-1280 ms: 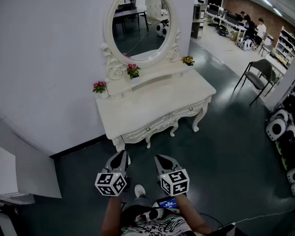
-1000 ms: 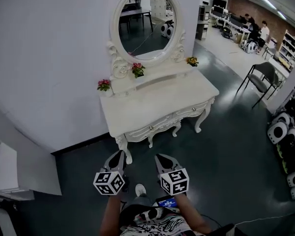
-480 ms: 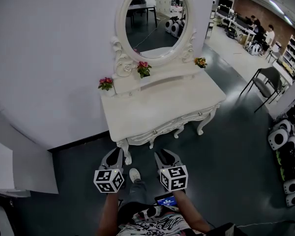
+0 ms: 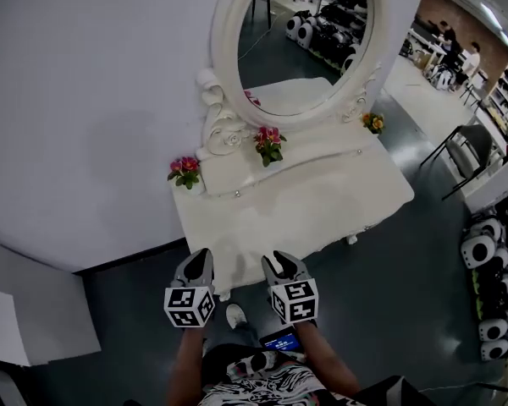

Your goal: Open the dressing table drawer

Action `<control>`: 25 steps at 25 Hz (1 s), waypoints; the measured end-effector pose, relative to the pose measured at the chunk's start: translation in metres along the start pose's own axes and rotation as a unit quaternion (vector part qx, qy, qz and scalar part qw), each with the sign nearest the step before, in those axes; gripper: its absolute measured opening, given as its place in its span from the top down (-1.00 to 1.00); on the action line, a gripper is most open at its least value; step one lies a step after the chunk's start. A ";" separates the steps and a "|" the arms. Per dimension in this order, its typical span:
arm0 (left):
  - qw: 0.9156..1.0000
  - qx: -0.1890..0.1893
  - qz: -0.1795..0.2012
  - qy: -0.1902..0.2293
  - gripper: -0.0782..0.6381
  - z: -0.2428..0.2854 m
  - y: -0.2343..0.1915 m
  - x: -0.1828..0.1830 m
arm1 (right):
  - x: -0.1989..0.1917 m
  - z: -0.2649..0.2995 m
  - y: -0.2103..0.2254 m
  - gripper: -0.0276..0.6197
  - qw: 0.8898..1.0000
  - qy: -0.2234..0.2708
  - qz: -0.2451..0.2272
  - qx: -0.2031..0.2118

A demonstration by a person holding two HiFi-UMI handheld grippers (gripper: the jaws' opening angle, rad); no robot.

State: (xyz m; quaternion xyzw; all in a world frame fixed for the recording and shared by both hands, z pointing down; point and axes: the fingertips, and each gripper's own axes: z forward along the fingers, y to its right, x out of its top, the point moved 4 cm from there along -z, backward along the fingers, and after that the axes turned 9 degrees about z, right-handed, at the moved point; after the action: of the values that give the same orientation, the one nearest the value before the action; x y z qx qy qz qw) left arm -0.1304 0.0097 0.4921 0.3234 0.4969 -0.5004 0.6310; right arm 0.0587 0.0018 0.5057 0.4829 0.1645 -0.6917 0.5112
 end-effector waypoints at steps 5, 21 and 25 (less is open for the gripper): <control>1.000 -0.020 -0.010 -0.016 0.77 0.050 -0.037 0.004 | 0.028 0.058 0.000 0.55 1.000 -0.008 -0.007 -0.014; 0.998 -0.047 -0.021 -0.033 0.78 0.119 -0.072 0.008 | 0.050 0.129 0.014 0.55 0.999 -0.034 -0.004 -0.025; 0.998 -0.046 -0.020 -0.046 0.78 0.129 -0.076 0.005 | 0.050 0.144 0.014 0.54 0.999 -0.046 -0.009 -0.020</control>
State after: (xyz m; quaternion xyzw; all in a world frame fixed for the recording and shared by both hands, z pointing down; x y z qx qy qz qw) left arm -0.1637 -0.1310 0.5327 0.2610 0.4962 -0.5037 0.6572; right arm -0.0022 -0.1356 0.5366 0.4385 0.1587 -0.7148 0.5212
